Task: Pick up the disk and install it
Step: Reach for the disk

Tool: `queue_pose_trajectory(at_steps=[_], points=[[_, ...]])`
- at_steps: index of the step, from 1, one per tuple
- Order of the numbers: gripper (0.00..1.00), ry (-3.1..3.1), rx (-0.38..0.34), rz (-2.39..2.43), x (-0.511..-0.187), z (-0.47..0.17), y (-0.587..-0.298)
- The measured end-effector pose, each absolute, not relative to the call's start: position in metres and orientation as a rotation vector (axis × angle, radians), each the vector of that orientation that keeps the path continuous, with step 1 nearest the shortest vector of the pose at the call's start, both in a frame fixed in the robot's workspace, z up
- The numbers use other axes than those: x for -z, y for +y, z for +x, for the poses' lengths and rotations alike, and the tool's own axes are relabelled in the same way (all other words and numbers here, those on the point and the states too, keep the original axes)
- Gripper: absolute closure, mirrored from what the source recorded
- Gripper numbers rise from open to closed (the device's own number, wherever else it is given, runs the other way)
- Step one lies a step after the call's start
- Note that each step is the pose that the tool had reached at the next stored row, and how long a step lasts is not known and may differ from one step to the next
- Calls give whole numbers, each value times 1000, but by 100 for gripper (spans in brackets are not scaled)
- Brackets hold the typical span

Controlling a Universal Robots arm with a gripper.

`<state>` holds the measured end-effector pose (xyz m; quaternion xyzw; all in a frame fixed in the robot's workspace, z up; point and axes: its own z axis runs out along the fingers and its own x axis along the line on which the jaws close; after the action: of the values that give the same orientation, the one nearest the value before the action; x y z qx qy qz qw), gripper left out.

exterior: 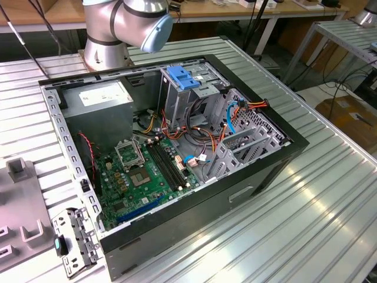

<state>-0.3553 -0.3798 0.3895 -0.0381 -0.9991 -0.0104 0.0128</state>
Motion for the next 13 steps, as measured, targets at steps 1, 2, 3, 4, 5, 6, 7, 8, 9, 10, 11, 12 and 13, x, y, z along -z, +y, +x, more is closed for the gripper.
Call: queue_pose_trajectory(at_steps=[1,2,3,4,5,6,7,8,9,10,11,12,13], points=[[89,-3113,33,-119,-389,-357,-380],[89,-3113,32,-119,-389,-362,-379],[89,-3112,33,-119,-389,-366,-379],[89,-3112,32,-119,-389,-369,-379],[89,-3111,32,-119,-389,-374,-378],[89,-3111,32,-119,-389,-381,-376],[89,-3111,32,-119,-389,-385,-375],[89,-3111,32,-119,-389,-388,-374],[89,-3110,32,-119,-389,-394,-373],[89,-3110,32,-119,-388,-398,-373],[89,-3109,32,-119,-388,-405,-372],[89,-3109,32,-119,-388,-408,-372],[89,-3109,32,-119,-388,-408,-372]])
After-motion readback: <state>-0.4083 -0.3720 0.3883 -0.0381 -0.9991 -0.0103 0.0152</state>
